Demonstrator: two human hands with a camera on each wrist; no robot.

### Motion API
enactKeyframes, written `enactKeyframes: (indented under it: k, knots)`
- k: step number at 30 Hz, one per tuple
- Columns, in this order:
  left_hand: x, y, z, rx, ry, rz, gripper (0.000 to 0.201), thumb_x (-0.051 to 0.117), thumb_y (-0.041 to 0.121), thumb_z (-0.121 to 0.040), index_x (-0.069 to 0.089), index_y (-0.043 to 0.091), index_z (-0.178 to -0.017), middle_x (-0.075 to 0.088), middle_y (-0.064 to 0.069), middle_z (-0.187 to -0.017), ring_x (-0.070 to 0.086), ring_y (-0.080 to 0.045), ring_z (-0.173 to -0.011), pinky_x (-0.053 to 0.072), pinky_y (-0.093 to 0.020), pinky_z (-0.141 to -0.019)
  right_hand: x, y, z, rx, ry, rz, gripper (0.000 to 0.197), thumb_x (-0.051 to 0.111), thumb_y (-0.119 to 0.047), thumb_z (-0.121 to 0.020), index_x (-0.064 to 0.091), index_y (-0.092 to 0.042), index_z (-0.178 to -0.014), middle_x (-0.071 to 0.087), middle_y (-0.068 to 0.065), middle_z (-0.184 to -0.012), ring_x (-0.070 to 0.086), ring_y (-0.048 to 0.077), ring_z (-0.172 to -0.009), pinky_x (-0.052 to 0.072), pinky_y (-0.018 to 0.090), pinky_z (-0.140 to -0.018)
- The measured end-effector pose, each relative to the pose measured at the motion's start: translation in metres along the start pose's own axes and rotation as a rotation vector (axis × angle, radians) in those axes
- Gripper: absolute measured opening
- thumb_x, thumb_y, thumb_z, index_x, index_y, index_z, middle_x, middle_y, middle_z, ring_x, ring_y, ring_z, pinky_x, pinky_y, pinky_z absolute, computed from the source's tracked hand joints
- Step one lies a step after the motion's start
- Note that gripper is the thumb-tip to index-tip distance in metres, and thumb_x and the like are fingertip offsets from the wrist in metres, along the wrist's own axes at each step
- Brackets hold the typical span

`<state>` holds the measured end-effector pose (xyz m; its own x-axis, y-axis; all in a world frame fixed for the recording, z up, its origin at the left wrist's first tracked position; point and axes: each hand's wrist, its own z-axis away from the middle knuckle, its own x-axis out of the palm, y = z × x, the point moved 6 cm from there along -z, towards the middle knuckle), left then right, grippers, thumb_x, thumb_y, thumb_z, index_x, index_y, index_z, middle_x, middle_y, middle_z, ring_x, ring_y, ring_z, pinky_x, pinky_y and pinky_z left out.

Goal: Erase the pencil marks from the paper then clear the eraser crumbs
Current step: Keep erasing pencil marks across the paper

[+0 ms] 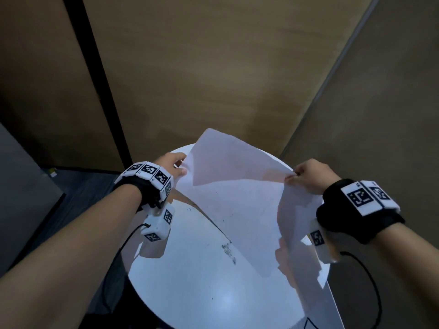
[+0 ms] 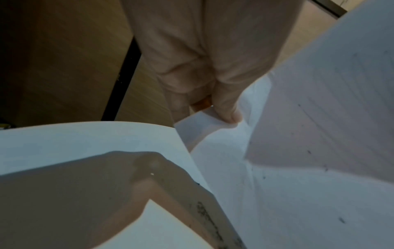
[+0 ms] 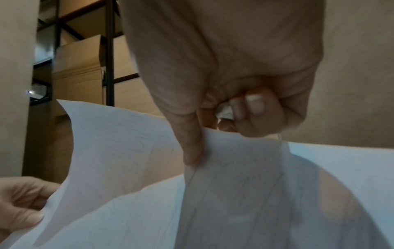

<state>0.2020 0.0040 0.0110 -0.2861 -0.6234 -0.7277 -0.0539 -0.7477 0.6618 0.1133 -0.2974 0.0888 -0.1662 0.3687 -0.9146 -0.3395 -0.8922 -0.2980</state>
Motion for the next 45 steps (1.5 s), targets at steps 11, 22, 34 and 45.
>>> enactKeyframes:
  k: [11,22,34,45]
  knots:
    - [-0.009,-0.016,0.056,-0.118,0.139,0.095,0.015,0.059,0.003,-0.088,0.059,0.016,-0.080,0.063,-0.009,-0.086,0.056,-0.025,-0.077,0.052,-0.039,-0.077,-0.037,-0.064,0.020,-0.044,0.107,0.166,0.024,0.061,-0.023,-0.086,0.064,-0.005,-0.102,0.060,0.018,-0.111,0.060,0.033,-0.099,0.040,0.031,-0.070]
    - [-0.002,-0.019,0.070,-0.151,0.164,0.131,0.021,0.059,0.005,-0.090,0.064,-0.001,-0.109,0.065,-0.016,-0.106,0.060,-0.029,-0.097,0.041,-0.029,-0.079,-0.053,-0.078,0.031,-0.091,0.180,0.244,0.027,0.057,-0.021,-0.087,0.062,-0.008,-0.111,0.058,0.017,-0.115,0.059,0.035,-0.101,0.044,0.031,-0.074]
    - [0.021,-0.041,0.086,-0.256,0.216,0.324,0.014,0.064,0.002,-0.086,0.063,0.015,-0.082,0.066,-0.010,-0.092,0.061,-0.031,-0.092,0.048,-0.038,-0.088,-0.038,-0.078,0.038,-0.169,0.156,0.328,0.032,0.055,-0.020,-0.089,0.060,-0.012,-0.120,0.046,0.015,-0.125,0.056,0.038,-0.107,0.047,0.037,-0.086]
    - [0.022,-0.026,0.084,-0.223,0.181,0.257,0.020,0.060,0.006,-0.089,0.064,0.007,-0.108,0.067,-0.011,-0.102,0.061,-0.032,-0.101,0.048,-0.038,-0.093,-0.038,-0.075,0.036,-0.158,0.122,0.462,0.034,0.054,-0.016,-0.091,0.057,-0.010,-0.124,0.045,0.015,-0.126,0.056,0.038,-0.109,0.046,0.036,-0.082]
